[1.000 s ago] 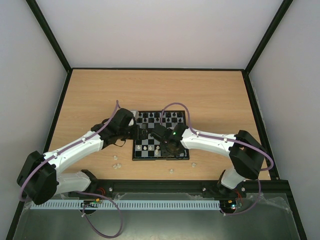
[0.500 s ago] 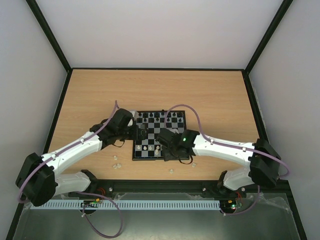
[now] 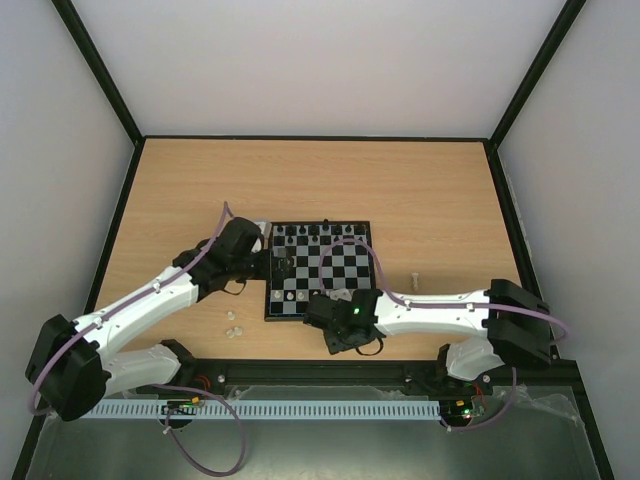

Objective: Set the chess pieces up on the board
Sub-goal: Pick up the chess piece at the center of the board.

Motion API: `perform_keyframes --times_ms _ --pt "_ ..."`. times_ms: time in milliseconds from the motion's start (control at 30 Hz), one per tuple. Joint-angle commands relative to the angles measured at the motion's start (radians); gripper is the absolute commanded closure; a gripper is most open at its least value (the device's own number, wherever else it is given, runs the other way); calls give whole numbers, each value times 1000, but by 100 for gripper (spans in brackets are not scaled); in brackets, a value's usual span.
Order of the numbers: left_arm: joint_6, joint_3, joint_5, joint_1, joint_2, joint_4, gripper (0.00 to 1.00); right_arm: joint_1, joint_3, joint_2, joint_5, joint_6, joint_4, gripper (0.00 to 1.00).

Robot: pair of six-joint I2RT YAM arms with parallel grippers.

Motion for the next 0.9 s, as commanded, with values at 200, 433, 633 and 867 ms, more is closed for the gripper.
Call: perform_keyframes --times_ms 200,433,633,867 --pt "-12 8 -11 6 -31 -18 1 1 -14 83 16 33 22 57" --pt "-7 7 -7 6 -20 -9 1 -13 -31 88 0 29 34 72" --pt "-8 -2 -4 6 -14 0 1 -16 -42 77 -6 34 13 85" --pt "-8 -7 -4 8 -17 3 1 -24 -17 -2 48 50 -74 91"
